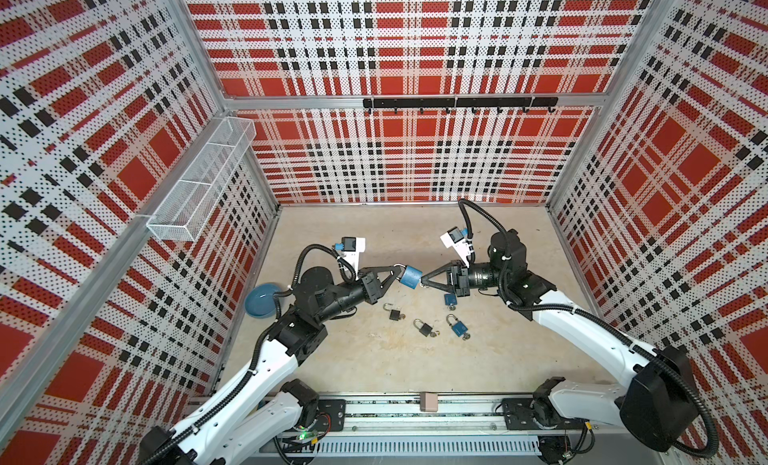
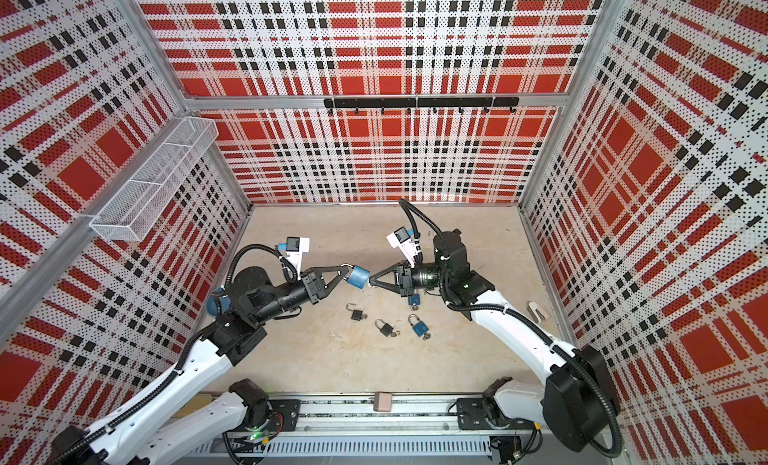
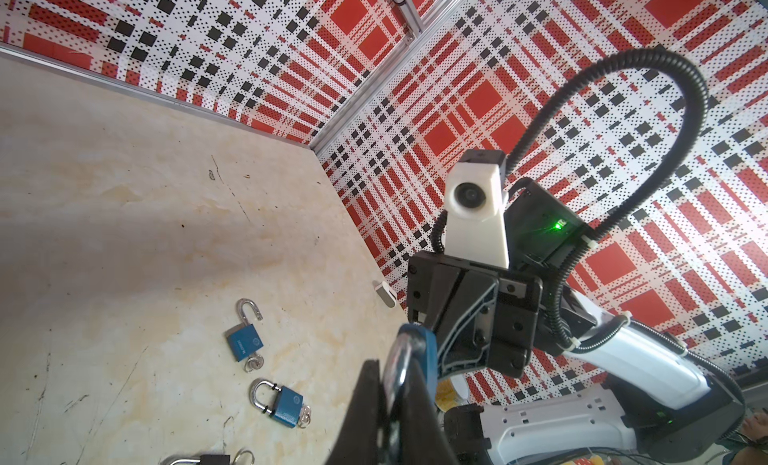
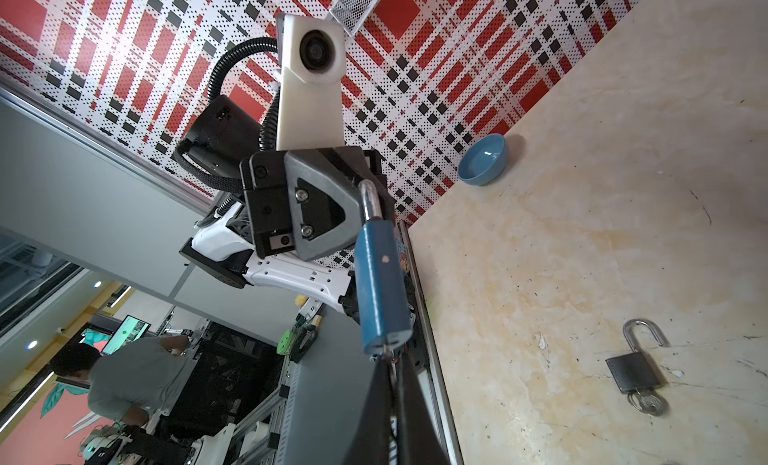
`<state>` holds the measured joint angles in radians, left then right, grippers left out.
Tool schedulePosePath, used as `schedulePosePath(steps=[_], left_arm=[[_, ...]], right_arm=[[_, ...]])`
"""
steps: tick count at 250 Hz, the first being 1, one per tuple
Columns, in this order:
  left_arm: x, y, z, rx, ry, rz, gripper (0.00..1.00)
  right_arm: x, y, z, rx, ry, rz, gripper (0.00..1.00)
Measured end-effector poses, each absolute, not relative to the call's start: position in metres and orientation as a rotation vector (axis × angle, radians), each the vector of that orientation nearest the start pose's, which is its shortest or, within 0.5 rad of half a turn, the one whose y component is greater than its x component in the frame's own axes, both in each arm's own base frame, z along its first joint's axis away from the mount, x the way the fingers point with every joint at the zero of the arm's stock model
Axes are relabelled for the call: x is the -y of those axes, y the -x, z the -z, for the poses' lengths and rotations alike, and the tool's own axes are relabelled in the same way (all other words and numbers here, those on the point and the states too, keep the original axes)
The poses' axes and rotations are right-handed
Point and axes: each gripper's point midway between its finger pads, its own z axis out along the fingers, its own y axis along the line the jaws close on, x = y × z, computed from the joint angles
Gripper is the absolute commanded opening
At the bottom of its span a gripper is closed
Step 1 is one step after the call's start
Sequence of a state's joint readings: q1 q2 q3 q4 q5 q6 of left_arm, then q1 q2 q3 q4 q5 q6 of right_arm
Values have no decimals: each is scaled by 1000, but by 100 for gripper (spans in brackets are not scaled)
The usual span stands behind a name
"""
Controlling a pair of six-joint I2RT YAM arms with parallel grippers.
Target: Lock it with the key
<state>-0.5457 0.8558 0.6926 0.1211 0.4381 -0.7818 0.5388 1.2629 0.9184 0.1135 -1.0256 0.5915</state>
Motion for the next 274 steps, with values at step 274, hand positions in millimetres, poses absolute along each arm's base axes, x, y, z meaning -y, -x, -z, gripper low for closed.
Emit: schedulePosePath(steps=[274], left_arm=[[216,-299,-269,-1950,-110,1141,0]], right_arm=[[-238,-285,-241,-2129,365,-1393,0]])
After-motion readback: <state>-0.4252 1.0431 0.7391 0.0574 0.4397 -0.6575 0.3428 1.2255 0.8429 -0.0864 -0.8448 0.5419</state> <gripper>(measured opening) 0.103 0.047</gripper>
